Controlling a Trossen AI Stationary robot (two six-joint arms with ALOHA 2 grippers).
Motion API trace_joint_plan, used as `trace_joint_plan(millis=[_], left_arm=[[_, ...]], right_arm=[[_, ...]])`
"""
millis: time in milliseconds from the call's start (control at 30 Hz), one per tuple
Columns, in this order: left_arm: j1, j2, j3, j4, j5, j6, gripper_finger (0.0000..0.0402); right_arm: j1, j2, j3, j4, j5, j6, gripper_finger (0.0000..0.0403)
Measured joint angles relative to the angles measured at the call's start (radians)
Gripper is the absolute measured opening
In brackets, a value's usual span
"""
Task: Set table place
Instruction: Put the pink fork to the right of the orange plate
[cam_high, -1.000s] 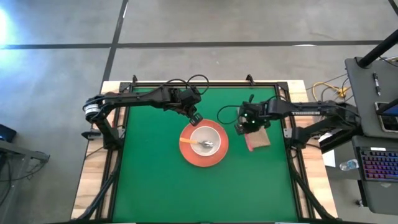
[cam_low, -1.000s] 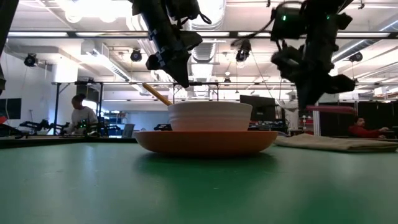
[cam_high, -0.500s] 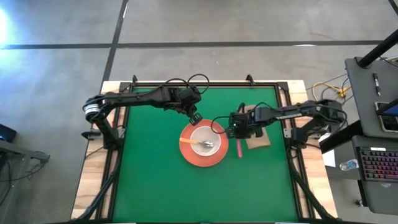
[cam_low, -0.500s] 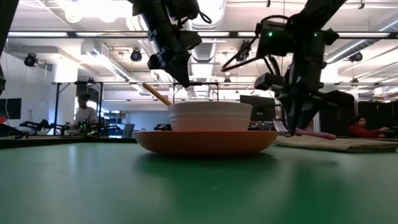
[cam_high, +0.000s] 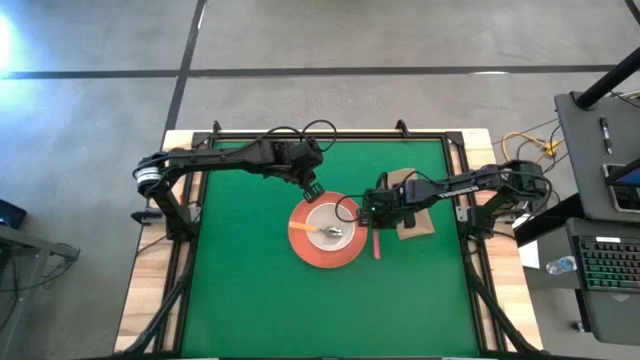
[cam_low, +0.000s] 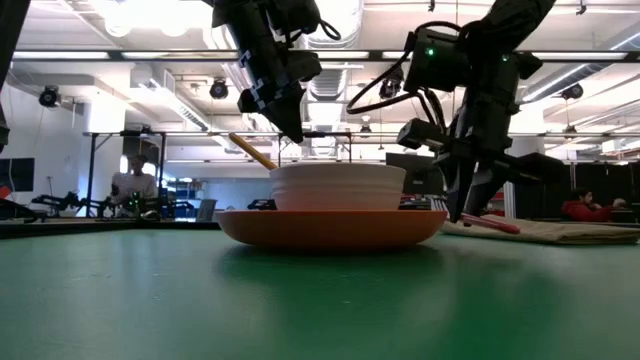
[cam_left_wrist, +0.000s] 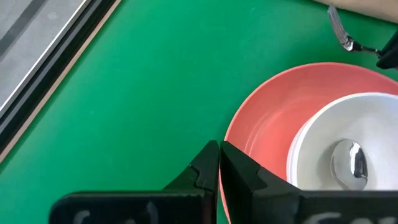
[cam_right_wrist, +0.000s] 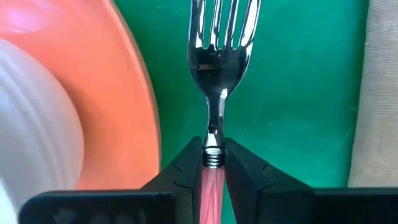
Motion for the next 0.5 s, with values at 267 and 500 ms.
trace_joint_plan(millis=[267, 500], left_arm=[[0.0, 0.0, -0.001, -0.001, 0.002, 0.019, 0.0], [-0.001, 0.0, -0.001, -0.001, 0.002, 0.019, 0.0]], right_arm=[[0.008, 0.005, -0.001, 0.0, 0.012, 0.006, 0.0085], [0.031, 0.005, -0.001, -0.001, 0.053, 0.016, 0.0101]])
